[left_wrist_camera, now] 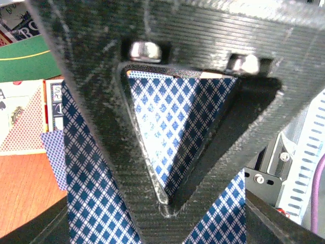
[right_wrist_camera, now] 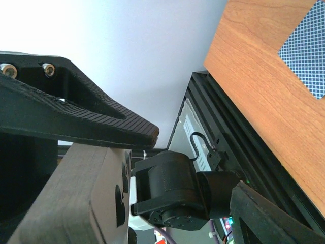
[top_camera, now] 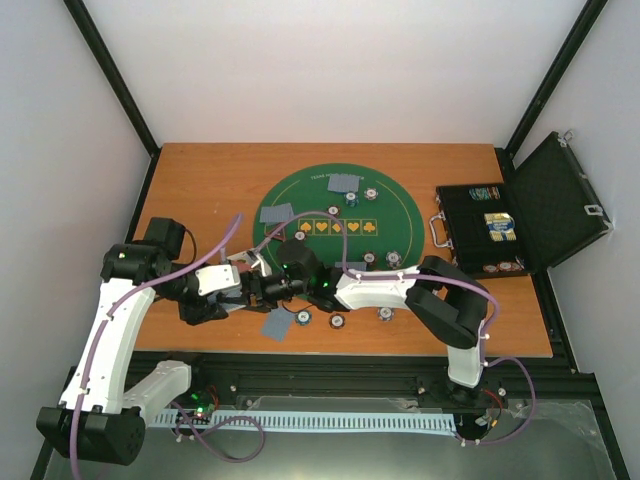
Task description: Distribute texas hold em gaming equipment
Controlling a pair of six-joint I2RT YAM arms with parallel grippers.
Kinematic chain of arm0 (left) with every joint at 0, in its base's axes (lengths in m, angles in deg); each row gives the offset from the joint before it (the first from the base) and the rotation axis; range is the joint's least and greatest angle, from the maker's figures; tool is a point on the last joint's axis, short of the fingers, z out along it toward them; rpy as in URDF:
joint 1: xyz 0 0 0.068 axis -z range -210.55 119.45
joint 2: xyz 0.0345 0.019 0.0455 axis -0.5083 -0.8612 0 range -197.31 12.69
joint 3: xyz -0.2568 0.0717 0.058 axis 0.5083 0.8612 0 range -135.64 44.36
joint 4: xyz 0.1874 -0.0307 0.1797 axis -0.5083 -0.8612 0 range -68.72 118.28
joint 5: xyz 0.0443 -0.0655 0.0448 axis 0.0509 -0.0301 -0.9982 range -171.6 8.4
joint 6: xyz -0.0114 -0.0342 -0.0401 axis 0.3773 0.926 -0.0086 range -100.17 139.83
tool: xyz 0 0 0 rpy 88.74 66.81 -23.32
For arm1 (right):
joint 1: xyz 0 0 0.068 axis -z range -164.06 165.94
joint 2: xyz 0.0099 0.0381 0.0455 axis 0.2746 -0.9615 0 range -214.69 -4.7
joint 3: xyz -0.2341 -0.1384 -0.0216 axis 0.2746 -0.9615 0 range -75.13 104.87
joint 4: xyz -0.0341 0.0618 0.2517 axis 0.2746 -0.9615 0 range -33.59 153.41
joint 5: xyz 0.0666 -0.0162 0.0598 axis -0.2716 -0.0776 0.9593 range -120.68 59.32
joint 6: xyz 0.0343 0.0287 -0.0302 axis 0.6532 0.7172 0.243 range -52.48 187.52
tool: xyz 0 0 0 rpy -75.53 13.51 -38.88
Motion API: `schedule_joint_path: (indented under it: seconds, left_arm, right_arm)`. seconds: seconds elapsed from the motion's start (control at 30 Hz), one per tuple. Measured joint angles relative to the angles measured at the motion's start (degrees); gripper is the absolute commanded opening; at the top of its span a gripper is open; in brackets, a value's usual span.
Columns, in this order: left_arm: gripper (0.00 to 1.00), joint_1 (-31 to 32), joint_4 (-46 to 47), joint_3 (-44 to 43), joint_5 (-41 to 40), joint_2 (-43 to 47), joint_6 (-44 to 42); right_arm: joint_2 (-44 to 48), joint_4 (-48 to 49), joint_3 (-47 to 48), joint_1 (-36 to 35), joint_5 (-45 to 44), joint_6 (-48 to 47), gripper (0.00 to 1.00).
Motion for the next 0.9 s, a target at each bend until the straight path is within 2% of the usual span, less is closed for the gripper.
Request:
schedule_joint_path:
  seconds: [0.3, 0.57, 0.67, 0.8, 0.9]
  left_arm:
    - [0.01, 0.0, -0.4, 0.0, -0.2, 0.0, 0.0]
    - [0.01, 0.0, -0.7, 0.0, -0.5, 0.0, 0.0]
    - [0.01, 0.0, -0.8, 0.0, -0.5, 0.0, 0.0]
    - [0.01, 0.0, -1.0, 0.0, -0.6, 0.0, 0.0]
    - [0.01, 0.0, -1.2, 0.0, -0.8, 0.0, 0.0]
  right_arm:
    - [1.1, 5.7, -4.4, 1.7, 1.5, 1.7, 0.59]
    - [4.4, 3.7, -6.3, 2.5, 0.9, 0.5, 0.43]
    - [5.7, 1.6, -6.4, 2.5, 0.4, -0.6, 0.32]
    - [8.4, -3.2, -6.2, 2.6, -0.5, -2.6, 0.26]
    - [10.0, -7.0, -6.0, 2.8, -1.0, -4.5, 0.12]
